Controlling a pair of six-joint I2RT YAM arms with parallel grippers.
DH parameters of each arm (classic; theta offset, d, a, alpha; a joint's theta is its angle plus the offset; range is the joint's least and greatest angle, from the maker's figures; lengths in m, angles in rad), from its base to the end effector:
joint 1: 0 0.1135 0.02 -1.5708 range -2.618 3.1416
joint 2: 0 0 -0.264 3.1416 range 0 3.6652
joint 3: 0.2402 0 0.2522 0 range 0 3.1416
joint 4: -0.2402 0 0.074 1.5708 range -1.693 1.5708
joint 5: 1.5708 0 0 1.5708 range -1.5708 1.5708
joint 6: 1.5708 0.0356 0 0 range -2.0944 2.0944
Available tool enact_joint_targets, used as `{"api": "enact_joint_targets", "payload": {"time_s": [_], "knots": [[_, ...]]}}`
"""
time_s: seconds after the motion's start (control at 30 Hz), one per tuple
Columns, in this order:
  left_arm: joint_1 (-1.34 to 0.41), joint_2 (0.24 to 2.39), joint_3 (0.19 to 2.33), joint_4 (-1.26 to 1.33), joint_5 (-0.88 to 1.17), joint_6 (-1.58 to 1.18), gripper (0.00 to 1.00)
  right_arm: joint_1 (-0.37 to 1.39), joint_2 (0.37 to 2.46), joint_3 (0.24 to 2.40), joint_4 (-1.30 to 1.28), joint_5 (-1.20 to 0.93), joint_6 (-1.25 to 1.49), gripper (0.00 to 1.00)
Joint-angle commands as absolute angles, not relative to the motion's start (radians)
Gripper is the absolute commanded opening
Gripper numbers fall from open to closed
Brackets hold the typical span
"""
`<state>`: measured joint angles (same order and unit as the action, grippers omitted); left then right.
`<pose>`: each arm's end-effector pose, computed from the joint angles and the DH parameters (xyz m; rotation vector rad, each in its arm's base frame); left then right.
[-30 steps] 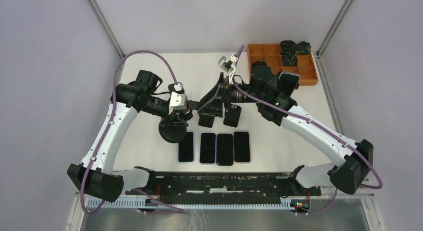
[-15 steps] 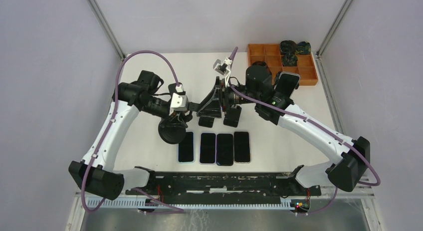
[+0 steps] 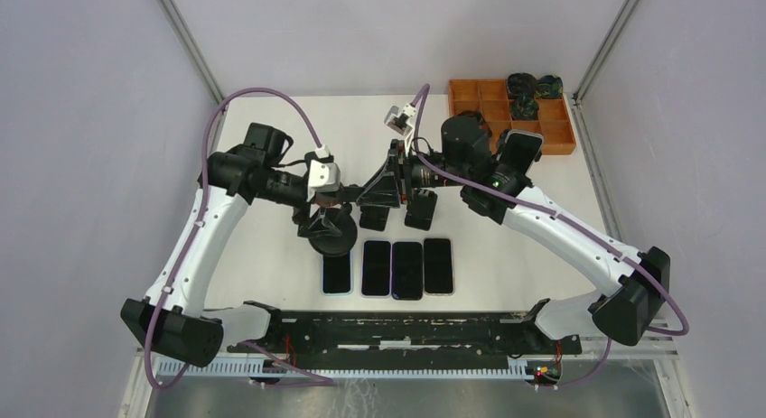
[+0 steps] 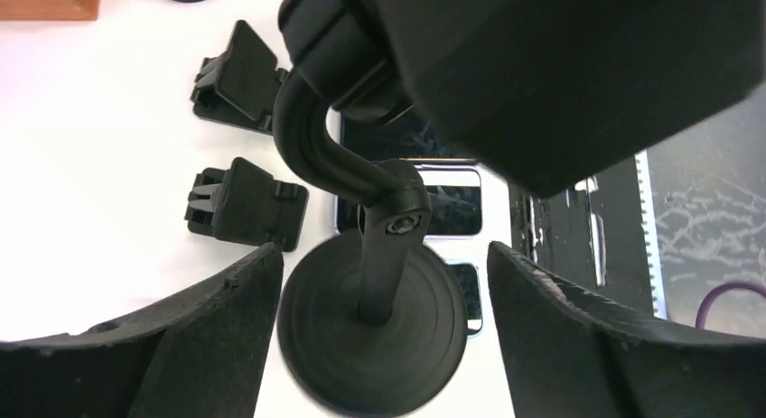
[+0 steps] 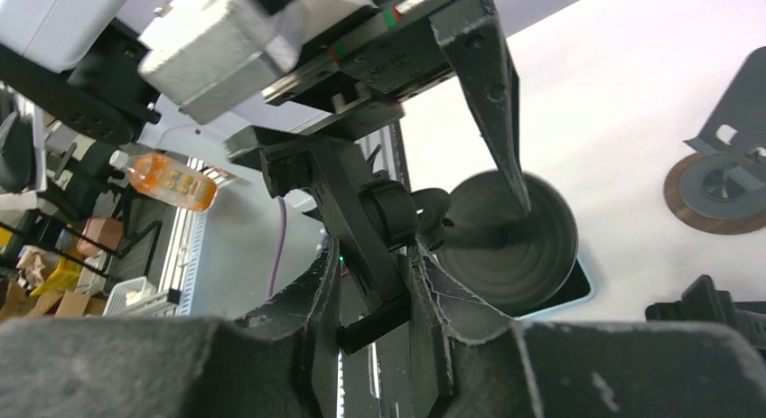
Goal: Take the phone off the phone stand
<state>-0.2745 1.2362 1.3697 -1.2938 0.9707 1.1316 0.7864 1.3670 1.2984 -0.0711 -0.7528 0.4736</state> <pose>0.1900 -0.0840 0.3686 1.6352 1.5491 -0.8804 0.2046 0.2395 0.4012 -0.9091 1.7156 1.5268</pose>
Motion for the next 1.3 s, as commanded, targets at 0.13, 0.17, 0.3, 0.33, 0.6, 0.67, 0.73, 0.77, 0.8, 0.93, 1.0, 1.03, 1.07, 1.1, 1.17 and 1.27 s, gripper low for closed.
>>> {"api": "enact_joint_targets", "payload": {"time_s": [0.13, 0.17, 0.3, 0.33, 0.6, 0.67, 0.73, 0.77, 0.8, 0.93, 1.0, 1.03, 1.07, 1.1, 1.17, 1.27], "knots": [[-0.263, 1.150, 1.409, -1.065, 0.958, 0.862, 1.00, 0.725, 1.371, 1.486, 0.003, -0.686, 0.455, 0.00], [-0.258, 1.145, 1.414, -1.046, 0.951, 0.837, 1.00, 0.711, 1.377, 1.504, 0.003, -0.686, 0.458, 0.00], [-0.241, 1.138, 1.453, -0.986, 0.862, 0.733, 1.00, 0.653, 1.412, 1.571, -0.036, -0.670, 0.452, 0.00], [-0.236, 1.142, 1.465, -0.971, 0.835, 0.701, 1.00, 0.642, 1.426, 1.599, -0.060, -0.657, 0.436, 0.00], [-0.222, 1.160, 1.494, -0.923, 0.684, 0.525, 1.00, 0.606, 1.576, 1.769, -0.188, -0.417, 0.256, 0.00], [-0.222, 1.155, 1.493, -0.923, 0.667, 0.504, 1.00, 0.605, 1.620, 1.790, -0.193, -0.375, 0.233, 0.00], [-0.222, 1.150, 1.490, -0.924, 0.657, 0.490, 1.00, 0.606, 1.668, 1.810, -0.193, -0.357, 0.216, 0.00], [-0.222, 1.147, 1.487, -0.924, 0.651, 0.482, 1.00, 0.606, 1.696, 1.820, -0.192, -0.348, 0.210, 0.00], [-0.222, 1.144, 1.483, -0.926, 0.648, 0.476, 1.00, 0.606, 1.721, 1.830, -0.192, -0.344, 0.204, 0.00], [-0.222, 1.132, 1.465, -0.933, 0.642, 0.469, 1.00, 0.605, 1.810, 1.858, -0.187, -0.329, 0.184, 0.00], [-0.222, 1.123, 1.452, -0.936, 0.640, 0.470, 1.00, 0.606, 1.842, 1.858, -0.176, -0.320, 0.170, 0.00], [-0.222, 1.116, 1.444, -0.938, 0.639, 0.474, 1.00, 0.605, 1.856, 1.859, -0.170, -0.315, 0.166, 0.00], [-0.222, 1.109, 1.436, -0.938, 0.640, 0.479, 1.00, 0.606, 1.871, 1.861, -0.165, -0.313, 0.161, 0.00], [-0.222, 1.103, 1.428, -0.938, 0.640, 0.484, 1.00, 0.604, 1.885, 1.866, -0.162, -0.311, 0.161, 0.00], [-0.222, 1.091, 1.413, -0.933, 0.642, 0.495, 1.00, 0.606, 1.910, 1.877, -0.155, -0.311, 0.159, 0.00], [-0.222, 1.073, 1.391, -0.923, 0.652, 0.507, 1.00, 0.603, 1.941, 1.884, -0.127, -0.317, 0.170, 0.00]]}}
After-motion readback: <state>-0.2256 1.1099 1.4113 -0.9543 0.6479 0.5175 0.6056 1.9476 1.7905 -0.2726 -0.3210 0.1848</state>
